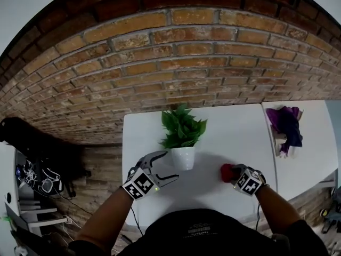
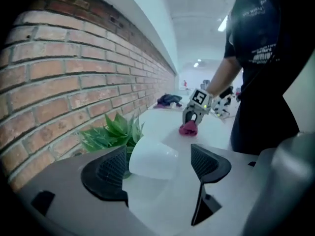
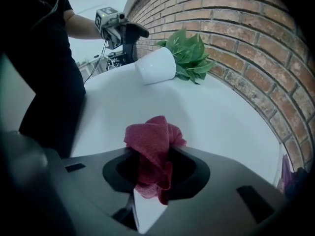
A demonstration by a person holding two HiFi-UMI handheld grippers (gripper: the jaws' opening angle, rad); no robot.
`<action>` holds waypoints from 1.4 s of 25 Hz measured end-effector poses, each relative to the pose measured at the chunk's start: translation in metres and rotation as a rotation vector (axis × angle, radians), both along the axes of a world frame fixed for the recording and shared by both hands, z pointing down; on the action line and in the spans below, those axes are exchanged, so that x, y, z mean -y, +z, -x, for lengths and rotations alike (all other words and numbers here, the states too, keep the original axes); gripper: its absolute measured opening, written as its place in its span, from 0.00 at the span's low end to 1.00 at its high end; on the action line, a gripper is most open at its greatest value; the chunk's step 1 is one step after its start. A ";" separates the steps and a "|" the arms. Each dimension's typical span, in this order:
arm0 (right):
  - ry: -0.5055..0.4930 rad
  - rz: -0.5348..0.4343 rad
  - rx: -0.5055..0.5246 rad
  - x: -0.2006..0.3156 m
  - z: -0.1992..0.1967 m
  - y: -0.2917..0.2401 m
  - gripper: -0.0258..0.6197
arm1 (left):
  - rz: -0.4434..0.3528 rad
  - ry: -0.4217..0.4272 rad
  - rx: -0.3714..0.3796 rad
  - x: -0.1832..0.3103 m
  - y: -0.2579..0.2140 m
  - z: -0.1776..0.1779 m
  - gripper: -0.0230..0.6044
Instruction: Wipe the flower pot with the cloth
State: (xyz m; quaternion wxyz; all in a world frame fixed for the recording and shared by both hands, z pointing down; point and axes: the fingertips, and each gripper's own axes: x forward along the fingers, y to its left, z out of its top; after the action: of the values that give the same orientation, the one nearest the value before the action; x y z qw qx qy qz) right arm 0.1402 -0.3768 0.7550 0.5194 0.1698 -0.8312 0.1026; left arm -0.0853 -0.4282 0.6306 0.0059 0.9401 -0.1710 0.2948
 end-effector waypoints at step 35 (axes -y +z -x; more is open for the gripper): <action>0.174 -0.217 0.625 0.081 0.072 -0.229 0.22 | -0.119 0.036 -0.066 0.037 -0.050 -0.057 0.88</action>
State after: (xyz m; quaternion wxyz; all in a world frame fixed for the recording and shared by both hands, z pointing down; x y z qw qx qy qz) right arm 0.0677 -0.4578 0.5257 0.2079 0.2545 -0.9387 0.1045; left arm -0.0279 -0.4649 0.5802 -0.0495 0.9509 -0.1711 0.2532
